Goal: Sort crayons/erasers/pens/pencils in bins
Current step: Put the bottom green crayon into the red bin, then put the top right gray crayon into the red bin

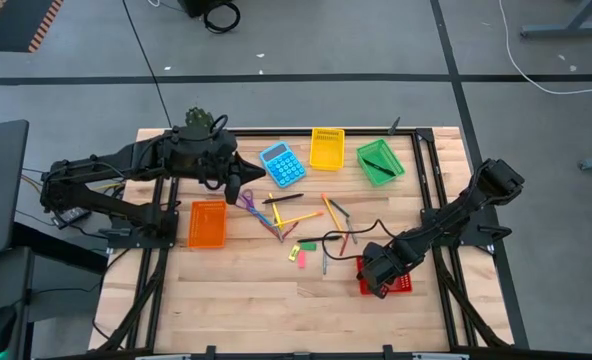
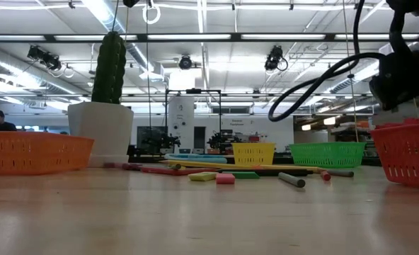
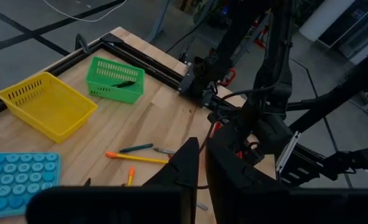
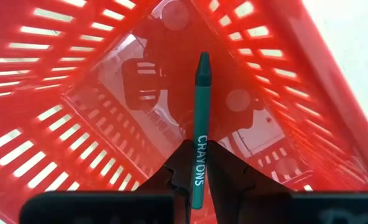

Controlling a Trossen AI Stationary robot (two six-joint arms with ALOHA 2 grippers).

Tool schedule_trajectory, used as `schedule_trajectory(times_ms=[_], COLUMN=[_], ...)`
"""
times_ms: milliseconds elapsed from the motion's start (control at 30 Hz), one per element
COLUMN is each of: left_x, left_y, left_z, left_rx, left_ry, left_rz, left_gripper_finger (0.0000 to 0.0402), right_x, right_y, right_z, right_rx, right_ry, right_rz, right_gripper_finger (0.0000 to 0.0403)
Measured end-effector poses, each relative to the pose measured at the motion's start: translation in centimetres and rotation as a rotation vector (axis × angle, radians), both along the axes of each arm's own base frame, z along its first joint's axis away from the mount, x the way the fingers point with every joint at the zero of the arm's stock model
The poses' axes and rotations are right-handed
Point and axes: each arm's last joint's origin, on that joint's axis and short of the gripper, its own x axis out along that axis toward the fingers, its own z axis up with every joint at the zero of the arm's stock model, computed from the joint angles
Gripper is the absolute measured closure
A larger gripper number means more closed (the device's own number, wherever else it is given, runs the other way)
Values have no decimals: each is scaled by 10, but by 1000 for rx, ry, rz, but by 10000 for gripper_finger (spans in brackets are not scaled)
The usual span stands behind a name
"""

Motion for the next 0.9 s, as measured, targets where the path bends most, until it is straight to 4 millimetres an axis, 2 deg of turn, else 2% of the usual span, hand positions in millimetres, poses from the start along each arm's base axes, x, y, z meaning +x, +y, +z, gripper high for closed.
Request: schedule_trajectory(times_ms=[267,700,900], left_x=[0,0,0], left_y=[0,0,0], left_z=[0,0,0], left_rx=[-1,-1,-1], left_ry=[0,0,0], left_rz=[0,0,0], left_gripper_finger=[361,360,362], right_x=[0,-1,6], right_y=[0,1,7], right_z=[0,0,12], right_rx=[1,26,90], right_ry=[2,21,30], right_rz=[-13,-15,10], right_gripper_finger=[355,305,304])
